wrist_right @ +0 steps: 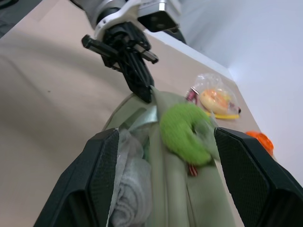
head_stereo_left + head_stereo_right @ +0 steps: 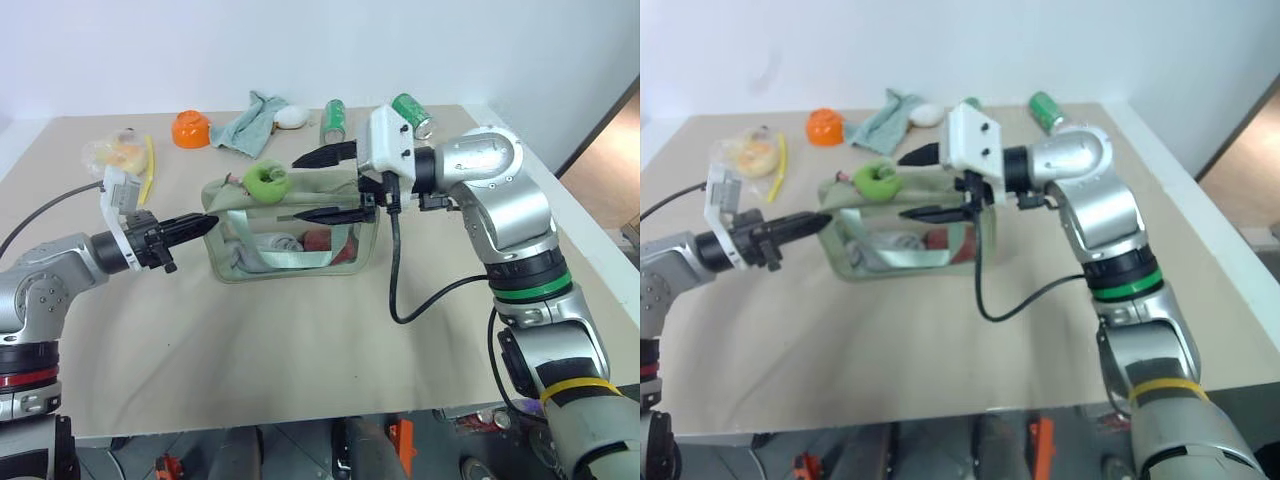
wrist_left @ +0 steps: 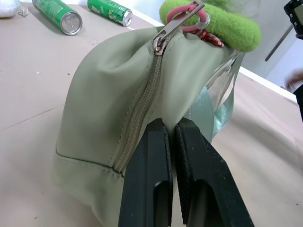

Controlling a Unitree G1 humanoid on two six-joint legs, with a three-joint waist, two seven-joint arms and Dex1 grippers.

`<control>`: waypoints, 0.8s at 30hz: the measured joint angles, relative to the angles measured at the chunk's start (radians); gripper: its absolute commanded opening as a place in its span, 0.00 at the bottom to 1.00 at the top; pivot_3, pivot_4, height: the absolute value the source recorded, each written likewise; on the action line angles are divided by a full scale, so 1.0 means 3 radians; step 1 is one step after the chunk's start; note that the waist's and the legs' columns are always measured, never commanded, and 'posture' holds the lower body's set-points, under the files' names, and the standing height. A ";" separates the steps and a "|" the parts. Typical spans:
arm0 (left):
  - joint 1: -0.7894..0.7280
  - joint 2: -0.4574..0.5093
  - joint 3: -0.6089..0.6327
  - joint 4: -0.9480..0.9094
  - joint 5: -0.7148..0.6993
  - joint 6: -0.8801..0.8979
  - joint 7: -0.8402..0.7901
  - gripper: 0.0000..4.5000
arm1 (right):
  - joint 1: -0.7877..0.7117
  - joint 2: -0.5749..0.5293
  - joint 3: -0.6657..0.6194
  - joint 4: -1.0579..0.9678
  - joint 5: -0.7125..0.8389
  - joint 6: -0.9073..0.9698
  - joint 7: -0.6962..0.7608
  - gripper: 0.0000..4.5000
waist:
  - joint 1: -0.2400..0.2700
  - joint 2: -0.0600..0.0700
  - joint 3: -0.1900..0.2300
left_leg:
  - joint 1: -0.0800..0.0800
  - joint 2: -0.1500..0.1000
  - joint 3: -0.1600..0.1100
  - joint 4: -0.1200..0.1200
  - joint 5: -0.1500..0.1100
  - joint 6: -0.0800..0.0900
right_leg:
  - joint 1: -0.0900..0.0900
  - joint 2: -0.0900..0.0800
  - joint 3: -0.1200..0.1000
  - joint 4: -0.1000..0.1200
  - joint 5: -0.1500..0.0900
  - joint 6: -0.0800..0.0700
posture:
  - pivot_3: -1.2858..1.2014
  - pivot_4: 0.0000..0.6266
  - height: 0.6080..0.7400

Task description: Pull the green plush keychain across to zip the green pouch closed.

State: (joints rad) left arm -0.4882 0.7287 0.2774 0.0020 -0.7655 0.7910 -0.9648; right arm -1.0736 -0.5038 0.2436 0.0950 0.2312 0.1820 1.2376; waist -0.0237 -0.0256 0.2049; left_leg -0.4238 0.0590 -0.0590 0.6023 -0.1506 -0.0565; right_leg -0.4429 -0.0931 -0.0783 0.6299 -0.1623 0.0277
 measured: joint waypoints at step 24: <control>0.0036 -0.0024 0.0027 0.0016 -0.0013 -0.0035 0.0060 0.00 | -0.0522 0.0541 0.0320 0.1308 -0.0717 -0.0909 -0.0005 0.73 | -0.0001 0.0000 0.0000 | 0.0001 0.0000 0.0000 -0.0003 0.0000 0.0000 | 0.0000 0.0001 0.0000 0.0000 0.0000 -0.0001 | 0.52 0.24 1.00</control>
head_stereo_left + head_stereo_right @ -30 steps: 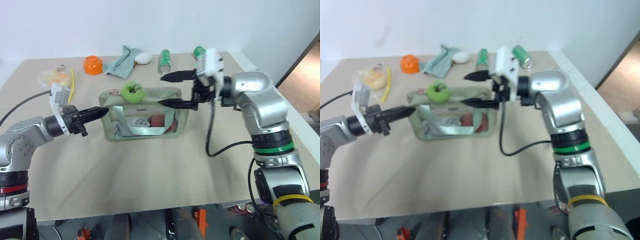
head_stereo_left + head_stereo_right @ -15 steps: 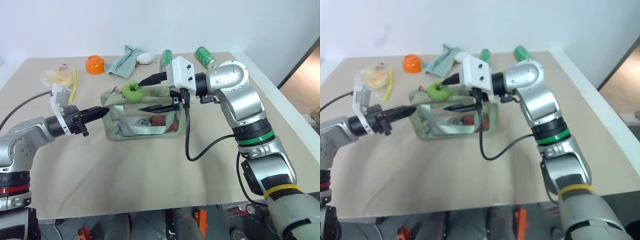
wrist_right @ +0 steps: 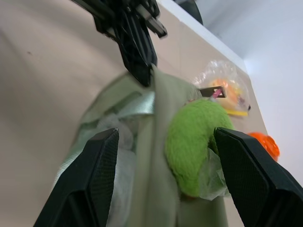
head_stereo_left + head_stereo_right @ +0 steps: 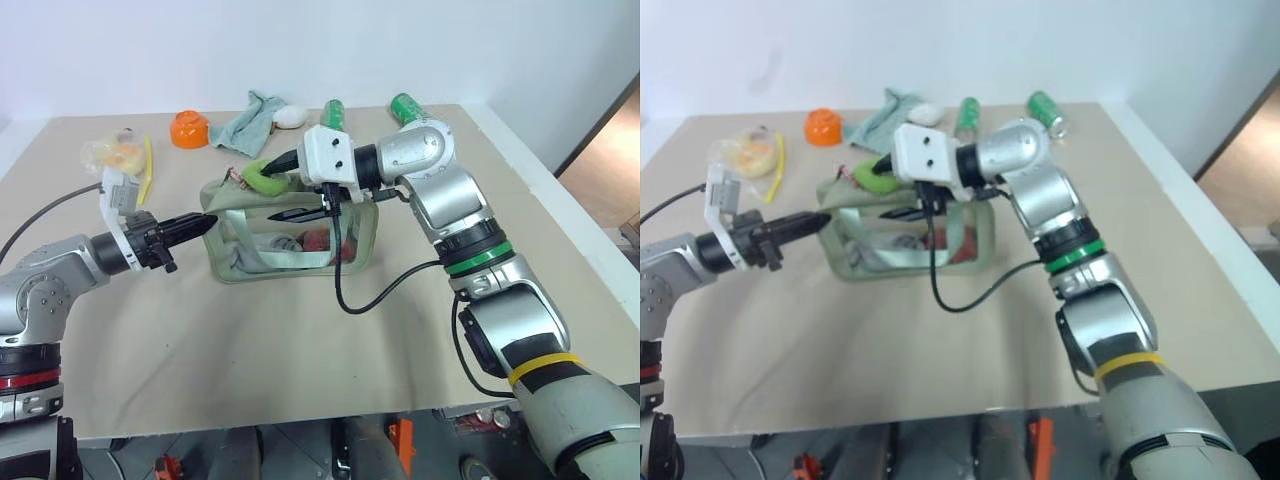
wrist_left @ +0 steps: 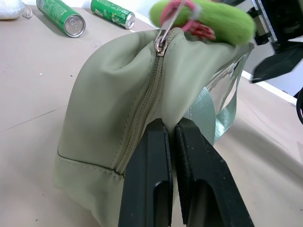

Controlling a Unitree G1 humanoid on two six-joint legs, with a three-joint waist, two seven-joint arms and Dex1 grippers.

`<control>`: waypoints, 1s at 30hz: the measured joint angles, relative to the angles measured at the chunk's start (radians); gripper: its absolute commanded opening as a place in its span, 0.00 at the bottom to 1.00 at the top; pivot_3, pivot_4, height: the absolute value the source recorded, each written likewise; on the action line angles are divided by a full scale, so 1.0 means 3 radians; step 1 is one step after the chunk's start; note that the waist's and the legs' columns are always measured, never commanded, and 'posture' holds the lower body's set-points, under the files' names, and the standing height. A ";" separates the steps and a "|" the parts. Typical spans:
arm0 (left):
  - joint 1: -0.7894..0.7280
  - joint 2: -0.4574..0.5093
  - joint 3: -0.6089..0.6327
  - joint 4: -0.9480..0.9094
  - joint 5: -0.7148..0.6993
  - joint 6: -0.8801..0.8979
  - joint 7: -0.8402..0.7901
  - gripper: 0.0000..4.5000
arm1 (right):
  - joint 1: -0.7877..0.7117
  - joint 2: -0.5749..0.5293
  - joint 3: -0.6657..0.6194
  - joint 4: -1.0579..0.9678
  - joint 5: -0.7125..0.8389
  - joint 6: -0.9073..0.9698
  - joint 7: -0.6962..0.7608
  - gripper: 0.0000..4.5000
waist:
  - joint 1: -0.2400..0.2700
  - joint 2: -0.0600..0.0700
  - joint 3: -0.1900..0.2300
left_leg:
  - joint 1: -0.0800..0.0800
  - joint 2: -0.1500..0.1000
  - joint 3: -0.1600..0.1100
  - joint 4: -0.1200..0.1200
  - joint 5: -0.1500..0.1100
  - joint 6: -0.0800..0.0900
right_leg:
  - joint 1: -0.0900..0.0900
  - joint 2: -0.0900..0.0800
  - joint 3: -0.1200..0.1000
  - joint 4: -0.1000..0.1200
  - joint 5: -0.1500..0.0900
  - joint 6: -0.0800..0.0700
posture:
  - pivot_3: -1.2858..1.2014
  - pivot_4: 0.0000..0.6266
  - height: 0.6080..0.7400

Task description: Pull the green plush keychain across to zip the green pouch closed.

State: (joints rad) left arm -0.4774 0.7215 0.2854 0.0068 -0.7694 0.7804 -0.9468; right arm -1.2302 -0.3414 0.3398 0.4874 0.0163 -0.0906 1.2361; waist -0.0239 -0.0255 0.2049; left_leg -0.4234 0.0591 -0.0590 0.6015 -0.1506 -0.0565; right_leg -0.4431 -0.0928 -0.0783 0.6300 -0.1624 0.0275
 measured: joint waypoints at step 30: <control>-0.0005 -0.0026 -0.0030 0.0071 -0.0048 -0.0073 -0.0008 0.00 | -0.0565 0.0358 -0.0607 0.0595 0.0524 0.0696 -0.0320 0.73 | -0.0002 0.0001 0.0001 | 0.0000 0.0001 0.0000 -0.0003 0.0000 0.0000 | -0.0001 0.0001 0.0000 0.0001 -0.0002 -0.0003 | 0.52 0.24 1.00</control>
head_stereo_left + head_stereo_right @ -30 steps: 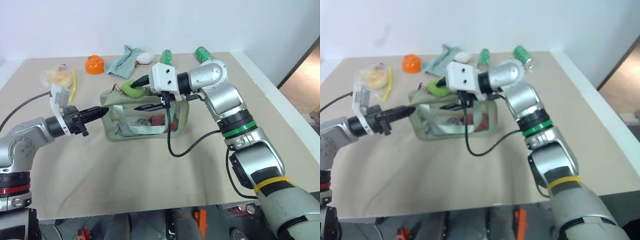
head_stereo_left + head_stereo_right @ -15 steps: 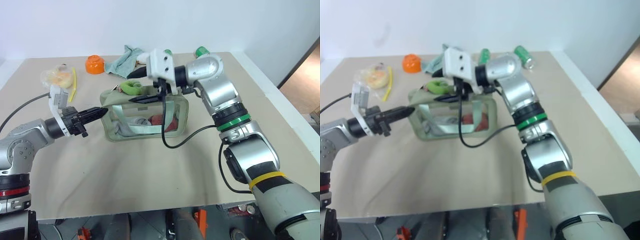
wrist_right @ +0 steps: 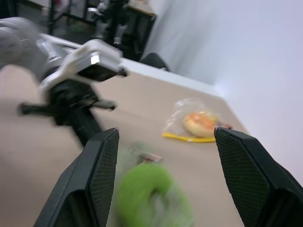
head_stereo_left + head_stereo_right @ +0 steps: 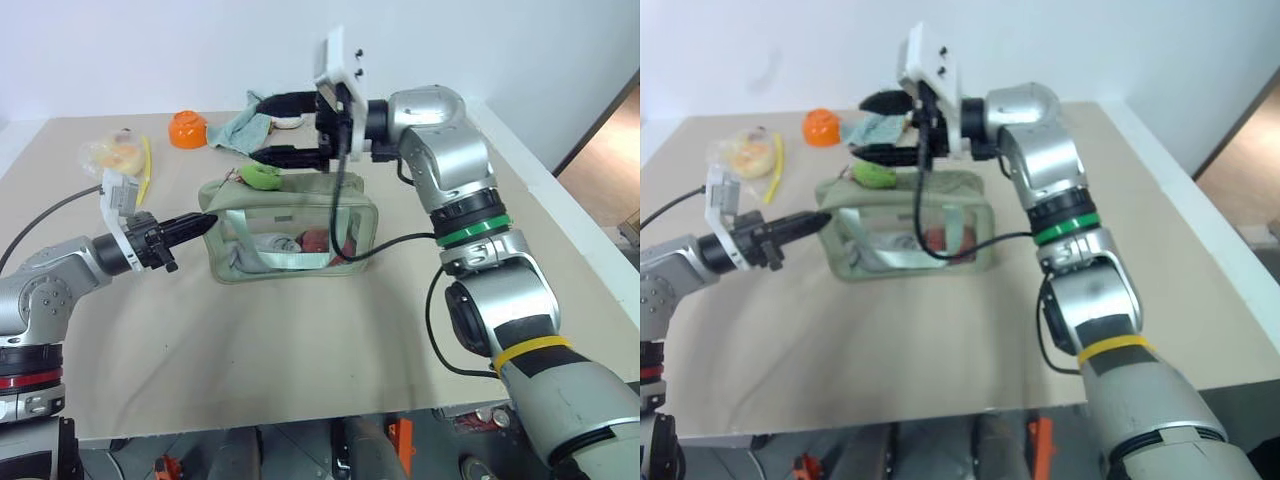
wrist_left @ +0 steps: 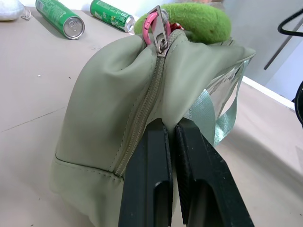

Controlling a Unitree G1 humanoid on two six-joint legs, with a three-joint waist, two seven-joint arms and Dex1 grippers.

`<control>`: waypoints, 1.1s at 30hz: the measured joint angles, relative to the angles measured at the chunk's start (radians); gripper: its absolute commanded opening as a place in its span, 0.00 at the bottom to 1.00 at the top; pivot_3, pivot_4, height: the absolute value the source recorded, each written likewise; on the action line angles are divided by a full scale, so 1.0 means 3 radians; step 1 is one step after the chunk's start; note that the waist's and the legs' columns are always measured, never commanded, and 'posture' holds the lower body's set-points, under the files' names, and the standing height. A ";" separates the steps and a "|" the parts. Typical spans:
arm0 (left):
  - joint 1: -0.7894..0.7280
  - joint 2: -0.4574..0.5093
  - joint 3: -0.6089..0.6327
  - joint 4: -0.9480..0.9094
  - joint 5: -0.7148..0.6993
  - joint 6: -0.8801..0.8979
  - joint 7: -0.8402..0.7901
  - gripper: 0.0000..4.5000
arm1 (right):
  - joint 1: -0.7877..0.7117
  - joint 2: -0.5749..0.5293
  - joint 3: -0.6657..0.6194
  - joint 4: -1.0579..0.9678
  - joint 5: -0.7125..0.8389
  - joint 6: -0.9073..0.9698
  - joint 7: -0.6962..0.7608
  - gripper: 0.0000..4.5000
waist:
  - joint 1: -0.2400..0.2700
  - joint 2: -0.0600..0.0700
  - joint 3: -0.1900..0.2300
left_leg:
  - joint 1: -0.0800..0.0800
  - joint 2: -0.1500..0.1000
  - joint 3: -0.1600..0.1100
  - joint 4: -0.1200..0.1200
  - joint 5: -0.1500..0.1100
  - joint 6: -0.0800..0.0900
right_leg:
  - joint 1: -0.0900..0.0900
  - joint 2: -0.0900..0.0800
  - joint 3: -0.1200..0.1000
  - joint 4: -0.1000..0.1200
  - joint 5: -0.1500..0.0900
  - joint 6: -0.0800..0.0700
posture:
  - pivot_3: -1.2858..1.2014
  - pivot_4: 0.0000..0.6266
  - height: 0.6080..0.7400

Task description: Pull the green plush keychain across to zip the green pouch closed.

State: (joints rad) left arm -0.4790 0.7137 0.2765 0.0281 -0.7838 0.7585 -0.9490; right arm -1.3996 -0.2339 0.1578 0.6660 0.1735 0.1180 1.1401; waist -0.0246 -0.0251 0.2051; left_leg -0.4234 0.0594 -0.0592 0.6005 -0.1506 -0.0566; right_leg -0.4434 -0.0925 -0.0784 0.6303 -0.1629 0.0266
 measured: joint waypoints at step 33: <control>0.0013 -0.0081 -0.0003 -0.0027 -0.0007 -0.0037 0.0090 0.00 | 0.0180 0.0218 0.0269 0.0088 -0.0468 -0.0005 -0.0148 0.56 | 0.0003 0.0000 0.0000 | -0.0002 0.0000 -0.0002 0.0000 0.0000 -0.0001 | 0.0000 0.0000 -0.0001 -0.0001 -0.0001 -0.0001 | 0.52 0.24 1.00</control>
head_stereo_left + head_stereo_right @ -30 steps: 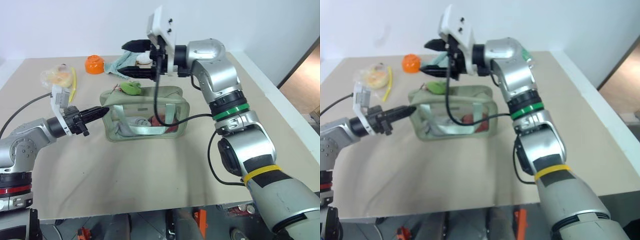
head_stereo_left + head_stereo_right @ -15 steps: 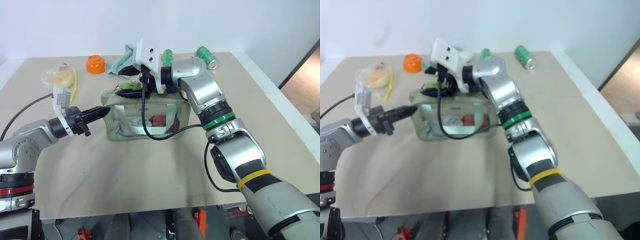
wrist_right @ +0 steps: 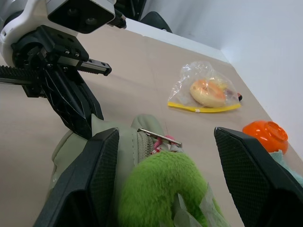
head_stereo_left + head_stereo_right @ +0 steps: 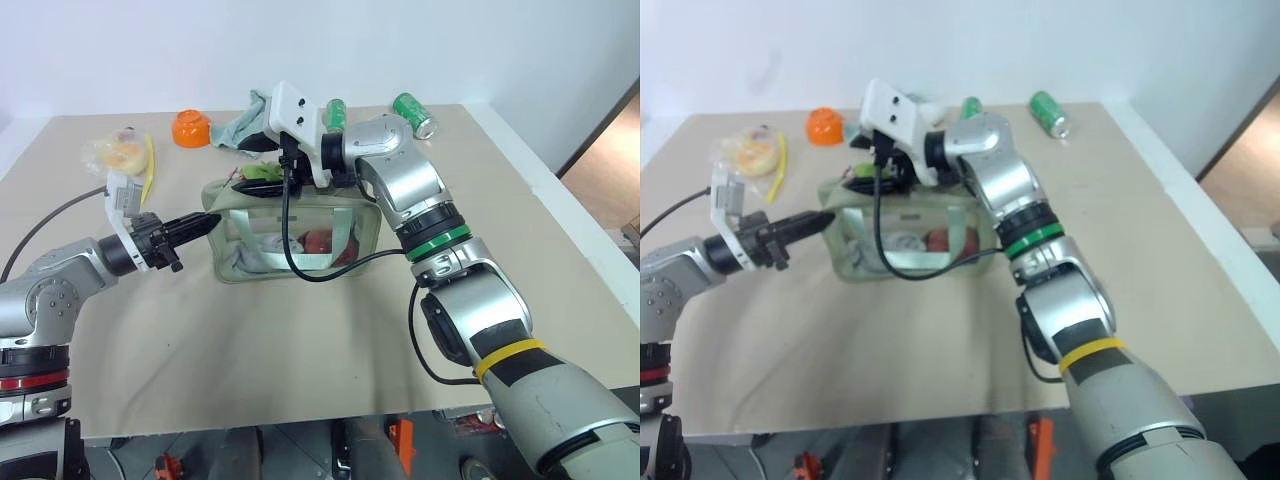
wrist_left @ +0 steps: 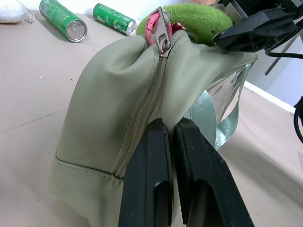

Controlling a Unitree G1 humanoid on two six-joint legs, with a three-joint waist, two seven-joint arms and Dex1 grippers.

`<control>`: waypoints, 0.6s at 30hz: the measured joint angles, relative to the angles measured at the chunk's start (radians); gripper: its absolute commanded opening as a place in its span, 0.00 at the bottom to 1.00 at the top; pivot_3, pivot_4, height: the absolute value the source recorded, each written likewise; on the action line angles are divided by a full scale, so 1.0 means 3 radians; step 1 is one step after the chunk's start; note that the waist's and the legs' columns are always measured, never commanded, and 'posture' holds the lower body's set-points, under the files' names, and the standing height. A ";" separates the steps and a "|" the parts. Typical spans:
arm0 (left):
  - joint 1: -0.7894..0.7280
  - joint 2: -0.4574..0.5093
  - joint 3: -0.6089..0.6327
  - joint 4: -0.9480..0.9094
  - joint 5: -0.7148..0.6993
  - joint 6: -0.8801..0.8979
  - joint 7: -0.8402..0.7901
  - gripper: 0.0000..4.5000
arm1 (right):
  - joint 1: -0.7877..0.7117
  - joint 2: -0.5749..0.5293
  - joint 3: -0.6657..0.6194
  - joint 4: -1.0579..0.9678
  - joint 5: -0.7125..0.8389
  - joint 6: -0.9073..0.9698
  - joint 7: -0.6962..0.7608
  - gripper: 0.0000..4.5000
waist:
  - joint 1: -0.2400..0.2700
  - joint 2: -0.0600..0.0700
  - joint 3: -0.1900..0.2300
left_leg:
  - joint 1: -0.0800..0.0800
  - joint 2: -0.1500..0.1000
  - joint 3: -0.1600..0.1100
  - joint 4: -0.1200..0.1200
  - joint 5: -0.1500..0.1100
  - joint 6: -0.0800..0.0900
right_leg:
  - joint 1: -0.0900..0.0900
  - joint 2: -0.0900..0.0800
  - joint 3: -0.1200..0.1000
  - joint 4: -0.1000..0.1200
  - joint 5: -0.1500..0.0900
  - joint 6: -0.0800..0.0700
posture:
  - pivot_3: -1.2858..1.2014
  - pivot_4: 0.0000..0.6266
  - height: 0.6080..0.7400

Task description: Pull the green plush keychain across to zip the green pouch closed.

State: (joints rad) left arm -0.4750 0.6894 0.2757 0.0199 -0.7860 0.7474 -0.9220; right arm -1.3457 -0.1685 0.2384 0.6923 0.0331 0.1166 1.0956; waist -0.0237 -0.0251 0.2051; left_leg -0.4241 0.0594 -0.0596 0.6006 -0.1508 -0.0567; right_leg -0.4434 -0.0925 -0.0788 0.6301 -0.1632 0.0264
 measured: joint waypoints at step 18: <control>0.0009 0.0000 0.0021 -0.0001 -0.0002 -0.0001 0.0046 0.00 | 0.0043 -0.0155 0.0000 -0.0017 -0.0002 0.0018 0.0096 0.01 | 0.0000 0.0000 0.0000 | 0.0000 0.0000 0.0000 0.0000 0.0000 0.0000 | 0.0000 0.0000 0.0000 0.0000 0.0000 0.0000 | 0.52 0.24 1.00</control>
State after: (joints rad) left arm -0.4722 0.6894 0.2820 0.0196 -0.7866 0.7471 -0.9081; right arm -1.3327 -0.2150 0.2383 0.6871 0.0325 0.1220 1.1244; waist -0.0238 -0.0252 0.2051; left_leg -0.4241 0.0594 -0.0596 0.6006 -0.1508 -0.0567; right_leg -0.4435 -0.0925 -0.0788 0.6301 -0.1632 0.0265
